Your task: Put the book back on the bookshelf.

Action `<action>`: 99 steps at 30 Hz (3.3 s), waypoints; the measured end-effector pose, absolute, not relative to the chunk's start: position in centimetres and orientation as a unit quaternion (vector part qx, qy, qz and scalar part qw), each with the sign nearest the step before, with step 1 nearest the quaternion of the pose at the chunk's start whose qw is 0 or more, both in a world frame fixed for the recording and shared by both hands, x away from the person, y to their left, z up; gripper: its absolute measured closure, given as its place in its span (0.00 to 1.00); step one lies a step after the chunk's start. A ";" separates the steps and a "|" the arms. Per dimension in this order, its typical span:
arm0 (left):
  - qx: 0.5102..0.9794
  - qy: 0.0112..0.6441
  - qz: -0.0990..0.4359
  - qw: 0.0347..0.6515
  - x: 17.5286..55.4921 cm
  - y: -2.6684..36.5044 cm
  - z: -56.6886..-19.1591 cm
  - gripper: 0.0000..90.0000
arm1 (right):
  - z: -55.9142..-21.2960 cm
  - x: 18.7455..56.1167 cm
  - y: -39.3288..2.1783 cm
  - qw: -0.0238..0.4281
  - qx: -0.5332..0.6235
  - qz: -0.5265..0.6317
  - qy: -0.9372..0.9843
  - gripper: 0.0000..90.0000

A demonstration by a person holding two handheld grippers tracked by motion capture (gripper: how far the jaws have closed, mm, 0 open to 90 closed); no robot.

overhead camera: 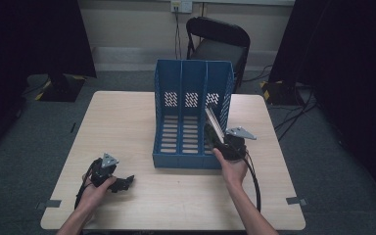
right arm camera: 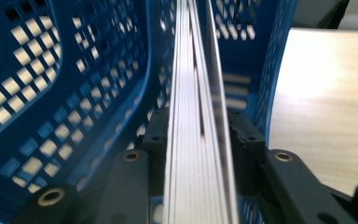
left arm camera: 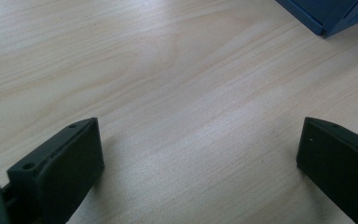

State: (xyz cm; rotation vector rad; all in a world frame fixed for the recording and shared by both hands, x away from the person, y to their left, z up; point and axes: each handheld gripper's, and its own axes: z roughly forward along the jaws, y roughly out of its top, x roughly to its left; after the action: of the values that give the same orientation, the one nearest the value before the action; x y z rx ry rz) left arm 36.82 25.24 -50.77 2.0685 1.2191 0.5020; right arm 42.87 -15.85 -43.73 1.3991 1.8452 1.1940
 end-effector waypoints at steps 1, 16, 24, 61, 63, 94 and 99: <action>0.794 0.468 0.193 0.337 36.8 25.2 -50.8 0.00 | -43.7 42.8 -15.8 0.267 0.516 0.446 0.680 0.72; 0.794 0.468 0.193 0.337 36.8 25.2 -50.8 0.00 | -44.4 43.3 -15.5 0.270 0.506 0.456 0.680 0.75; 0.794 0.467 0.192 0.337 36.8 25.2 -50.8 0.00 | -44.5 43.6 -15.5 0.276 0.513 0.444 0.681 0.82; 0.799 0.460 0.188 0.339 37.2 24.9 -50.8 0.00 | -43.8 43.8 -15.3 0.326 0.563 0.433 0.624 0.85; 0.799 0.460 0.188 0.339 37.2 24.9 -50.8 0.00 | -43.8 43.9 -15.2 0.330 0.564 0.430 0.623 0.85; 0.801 0.456 0.187 0.340 37.0 24.9 -50.8 0.00 | -43.9 43.8 -14.0 0.386 0.600 0.394 0.580 0.85; 0.801 0.456 0.187 0.340 37.0 24.9 -50.8 0.00 | -43.9 43.8 -14.0 0.385 0.601 0.392 0.580 0.85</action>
State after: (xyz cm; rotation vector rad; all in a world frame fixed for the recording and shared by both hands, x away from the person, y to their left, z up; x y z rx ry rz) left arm 37.03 24.86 -50.76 2.0850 1.1871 0.4871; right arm 43.80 -13.96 -43.92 1.5320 1.4772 0.9976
